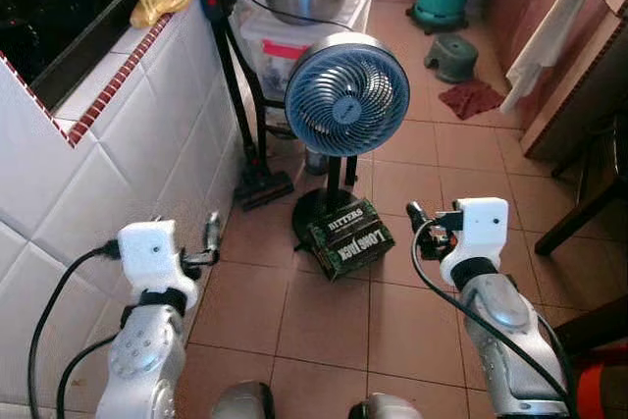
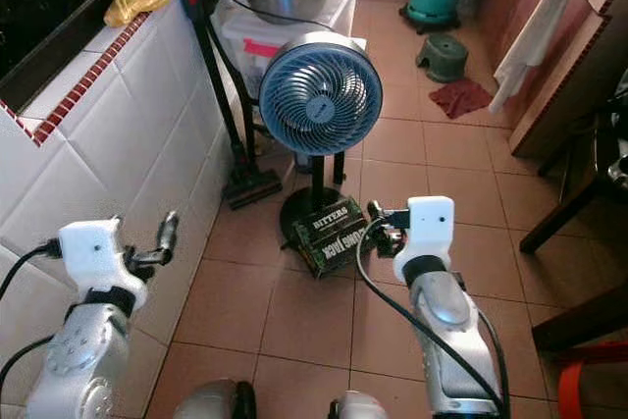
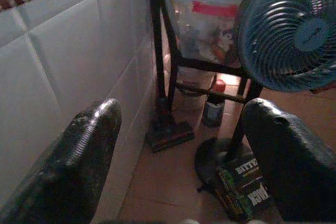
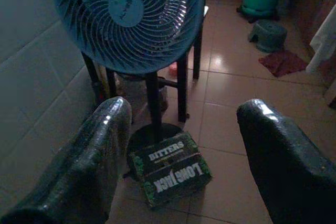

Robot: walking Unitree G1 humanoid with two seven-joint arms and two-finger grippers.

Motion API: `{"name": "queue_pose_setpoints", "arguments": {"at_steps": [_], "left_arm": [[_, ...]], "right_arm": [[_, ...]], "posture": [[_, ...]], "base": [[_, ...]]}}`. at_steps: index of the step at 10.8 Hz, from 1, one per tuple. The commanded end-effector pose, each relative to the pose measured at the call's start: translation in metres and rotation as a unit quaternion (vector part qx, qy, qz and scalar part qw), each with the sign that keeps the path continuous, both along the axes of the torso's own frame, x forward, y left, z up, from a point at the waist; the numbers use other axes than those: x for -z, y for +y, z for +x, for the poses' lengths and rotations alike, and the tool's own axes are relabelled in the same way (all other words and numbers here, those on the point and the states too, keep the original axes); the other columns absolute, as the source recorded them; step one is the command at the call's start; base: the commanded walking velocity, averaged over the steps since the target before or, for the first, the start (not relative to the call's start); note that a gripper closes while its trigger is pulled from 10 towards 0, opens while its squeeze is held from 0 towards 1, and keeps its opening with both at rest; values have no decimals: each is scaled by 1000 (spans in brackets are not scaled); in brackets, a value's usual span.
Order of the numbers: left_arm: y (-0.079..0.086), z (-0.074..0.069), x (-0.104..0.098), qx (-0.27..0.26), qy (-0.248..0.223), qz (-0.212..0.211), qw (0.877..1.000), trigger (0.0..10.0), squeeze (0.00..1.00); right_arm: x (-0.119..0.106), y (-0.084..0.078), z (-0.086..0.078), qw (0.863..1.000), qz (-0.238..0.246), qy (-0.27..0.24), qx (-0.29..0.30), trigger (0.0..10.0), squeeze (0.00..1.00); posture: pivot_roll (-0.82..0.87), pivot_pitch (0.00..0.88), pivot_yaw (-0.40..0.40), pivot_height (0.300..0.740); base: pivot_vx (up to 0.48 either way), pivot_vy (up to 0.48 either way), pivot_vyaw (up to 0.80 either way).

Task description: Setting the table

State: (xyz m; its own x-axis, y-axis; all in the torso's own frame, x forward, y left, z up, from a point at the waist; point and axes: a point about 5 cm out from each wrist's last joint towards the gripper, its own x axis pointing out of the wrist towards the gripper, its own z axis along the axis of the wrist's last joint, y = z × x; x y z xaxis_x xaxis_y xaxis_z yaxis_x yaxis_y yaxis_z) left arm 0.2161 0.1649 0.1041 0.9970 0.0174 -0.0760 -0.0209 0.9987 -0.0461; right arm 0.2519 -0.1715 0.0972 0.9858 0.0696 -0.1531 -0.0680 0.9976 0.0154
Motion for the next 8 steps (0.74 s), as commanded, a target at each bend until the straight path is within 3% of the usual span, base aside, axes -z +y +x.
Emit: {"name": "queue_pose_setpoints", "arguments": {"at_steps": [1, 2, 8], "left_arm": [[0, 1, 0, 2, 1, 3, 1000, 10000, 0], [2, 1, 2, -3, 5, -4, 1000, 10000, 0], [2, 3, 5, -7, 13, -13, 1000, 10000, 0]], "right_arm": [[-3, 0, 2, 1000, 1, -1, 2, 10000, 0], [-2, 0, 2, 1000, 0, 0, 2, 10000, 0], [-4, 2, 8, 1000, 2, -2, -3, 10000, 0]], "posture": [[-23, 107, 32, 740], [-25, 104, 31, 740], [-20, 101, 23, 740]], "base": [[0, 0, 0], [0, 0, 0], [0, 211, -784]]}}
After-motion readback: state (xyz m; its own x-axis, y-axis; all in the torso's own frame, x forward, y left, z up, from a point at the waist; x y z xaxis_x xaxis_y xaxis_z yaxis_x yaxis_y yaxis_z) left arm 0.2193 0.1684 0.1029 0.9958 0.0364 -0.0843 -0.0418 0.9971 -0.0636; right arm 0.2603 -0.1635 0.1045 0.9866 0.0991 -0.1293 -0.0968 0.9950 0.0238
